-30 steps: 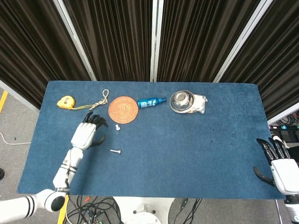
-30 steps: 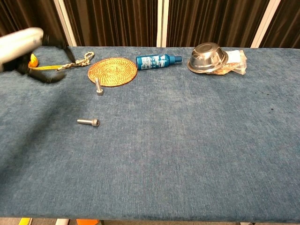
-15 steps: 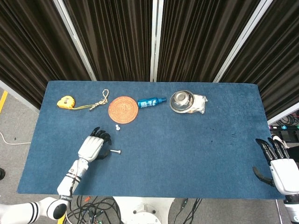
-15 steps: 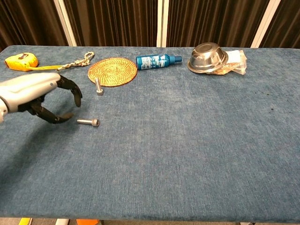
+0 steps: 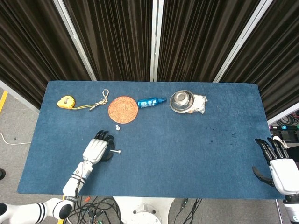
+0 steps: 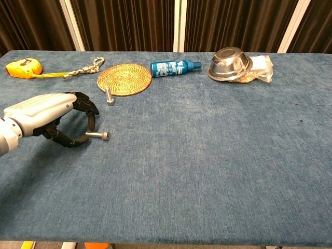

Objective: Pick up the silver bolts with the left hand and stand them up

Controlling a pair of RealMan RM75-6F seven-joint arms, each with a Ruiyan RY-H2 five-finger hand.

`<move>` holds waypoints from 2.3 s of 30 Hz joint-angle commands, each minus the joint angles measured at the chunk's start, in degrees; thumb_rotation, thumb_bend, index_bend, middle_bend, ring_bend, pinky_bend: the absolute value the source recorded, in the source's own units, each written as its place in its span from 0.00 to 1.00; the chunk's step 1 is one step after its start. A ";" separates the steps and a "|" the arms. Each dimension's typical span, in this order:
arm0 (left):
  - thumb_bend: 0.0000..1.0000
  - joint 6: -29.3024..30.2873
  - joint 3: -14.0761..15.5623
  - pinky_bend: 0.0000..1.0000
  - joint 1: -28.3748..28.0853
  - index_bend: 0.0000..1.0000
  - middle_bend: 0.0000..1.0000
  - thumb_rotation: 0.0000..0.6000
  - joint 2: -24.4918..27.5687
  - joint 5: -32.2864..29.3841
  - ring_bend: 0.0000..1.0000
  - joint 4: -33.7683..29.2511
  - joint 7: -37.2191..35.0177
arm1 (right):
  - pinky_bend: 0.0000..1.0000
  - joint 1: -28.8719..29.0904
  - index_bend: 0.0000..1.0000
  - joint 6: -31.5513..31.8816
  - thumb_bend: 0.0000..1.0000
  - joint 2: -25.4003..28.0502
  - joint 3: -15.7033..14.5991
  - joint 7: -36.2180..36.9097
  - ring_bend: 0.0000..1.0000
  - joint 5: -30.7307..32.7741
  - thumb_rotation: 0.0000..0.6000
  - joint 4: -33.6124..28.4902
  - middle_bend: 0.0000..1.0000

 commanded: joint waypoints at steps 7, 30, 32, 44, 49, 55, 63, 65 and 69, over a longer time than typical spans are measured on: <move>0.35 0.18 -0.74 0.00 0.29 0.51 0.17 1.00 -1.29 -0.18 0.00 1.39 0.62 | 0.05 0.07 0.00 -0.17 0.22 0.02 0.01 -0.07 0.00 0.17 1.00 -0.07 0.14; 0.37 -1.35 -2.10 0.00 0.43 0.54 0.17 1.00 -1.99 -1.20 0.00 2.50 0.44 | 0.05 0.16 0.00 -0.33 0.22 0.06 0.04 -0.05 0.00 0.39 1.00 -0.10 0.15; 0.38 -1.18 -2.34 0.00 0.43 0.54 0.17 1.00 -1.65 -1.14 0.00 2.25 0.41 | 0.05 0.11 0.00 -0.23 0.22 0.07 0.04 -0.04 0.00 0.38 1.00 -0.08 0.15; 0.38 -0.07 -2.89 0.00 0.05 0.54 0.17 1.00 5.29 -0.38 0.00 -1.43 5.18 | 0.05 0.04 0.00 -0.04 0.22 -0.15 0.02 0.66 0.00 0.36 1.00 0.59 0.15; 0.38 -0.25 -2.50 0.00 -0.79 0.54 0.17 1.00 6.27 0.04 0.00 -1.62 9.11 | 0.05 0.17 0.00 -0.19 0.22 -0.23 0.03 0.81 0.00 0.31 1.00 0.75 0.15; 0.38 -0.34 -2.54 0.00 -1.70 0.54 0.17 1.00 7.21 -0.28 0.00 -2.83 13.40 | 0.05 0.01 0.00 -0.11 0.22 -0.22 -0.01 0.76 0.00 0.53 1.00 0.68 0.15; 0.38 -0.67 -1.68 0.00 -3.25 0.54 0.17 1.00 9.62 -0.88 0.00 -4.73 22.99 | 0.05 0.00 0.00 -0.31 0.22 -0.26 -0.04 0.83 0.00 0.73 1.00 0.71 0.15; 0.38 -0.85 -1.49 0.00 -3.49 0.54 0.17 1.00 9.90 -1.46 0.00 -5.14 24.87 | 0.05 -0.03 0.00 -0.29 0.22 -0.32 -0.04 0.88 0.00 0.78 1.00 0.78 0.15; 0.38 -0.81 -1.05 0.00 -3.94 0.54 0.17 1.00 9.97 -2.52 0.00 -5.70 28.52 | 0.05 -0.05 0.00 -0.34 0.22 -0.39 -0.05 0.97 0.00 0.86 1.00 0.87 0.15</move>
